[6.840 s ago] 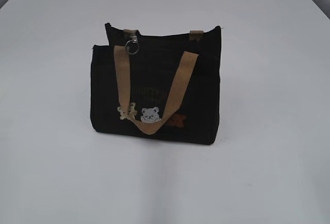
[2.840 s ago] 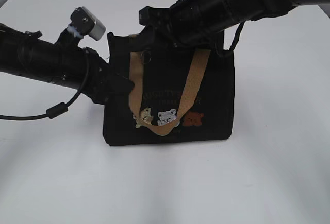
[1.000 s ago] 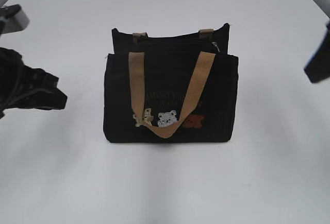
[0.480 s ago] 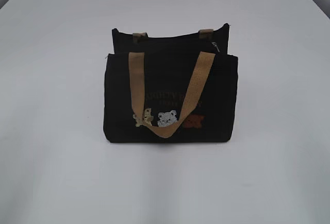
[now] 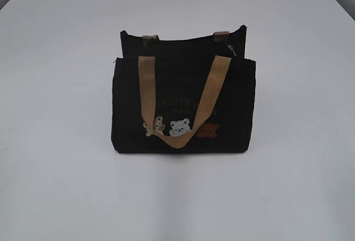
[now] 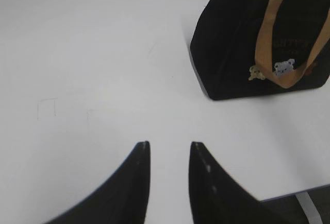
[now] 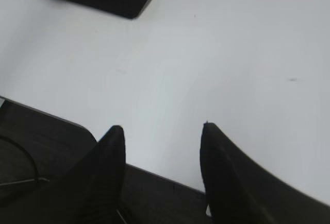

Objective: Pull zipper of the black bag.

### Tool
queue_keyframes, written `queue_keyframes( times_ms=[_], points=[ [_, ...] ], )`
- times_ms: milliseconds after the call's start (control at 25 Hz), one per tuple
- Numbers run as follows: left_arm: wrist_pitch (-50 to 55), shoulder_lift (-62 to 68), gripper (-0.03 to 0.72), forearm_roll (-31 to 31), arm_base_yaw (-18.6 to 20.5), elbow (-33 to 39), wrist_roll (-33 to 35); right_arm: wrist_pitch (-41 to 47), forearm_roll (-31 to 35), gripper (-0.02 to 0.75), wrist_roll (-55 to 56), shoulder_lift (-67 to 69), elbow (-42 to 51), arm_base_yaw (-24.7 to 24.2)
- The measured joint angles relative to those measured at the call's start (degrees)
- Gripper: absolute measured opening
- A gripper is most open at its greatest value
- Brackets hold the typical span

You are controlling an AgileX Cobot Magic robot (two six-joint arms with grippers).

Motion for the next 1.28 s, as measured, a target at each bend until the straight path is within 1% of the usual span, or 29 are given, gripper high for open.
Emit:
queue_keyframes(
  times_ms=[120,320,1080,1120,1160,1200,1280],
  points=[
    [1.37,-4.60,0.197,0.33,0.00,2.50,0.00,-0.13,0.00,0.374,0.05,-4.56,0.00,0.00],
    [1.53,-7.25,0.197,1.18,0.00,2.64,0.39,-0.18,-0.03,0.375,0.05,-10.66,0.11,0.00],
    [1.52,-7.37,0.196,1.18,0.05,2.64,0.39,-0.34,0.01,0.372,0.20,-10.82,0.18,0.00],
    [1.52,-7.37,0.196,1.18,0.61,2.64,0.39,-0.33,0.02,0.372,0.20,-10.82,0.18,-0.05],
    [1.52,-7.37,0.196,1.18,1.96,2.64,0.39,-0.33,0.02,0.372,0.20,-10.82,0.18,-0.29],
    [1.52,-7.37,0.196,1.18,3.97,2.64,0.39,-0.33,0.07,0.372,0.20,-10.82,0.18,-0.73],
    [1.52,-7.37,0.196,1.18,8.55,2.64,0.39,-0.33,0.07,0.372,0.20,-10.82,0.18,-3.25]
  ],
)
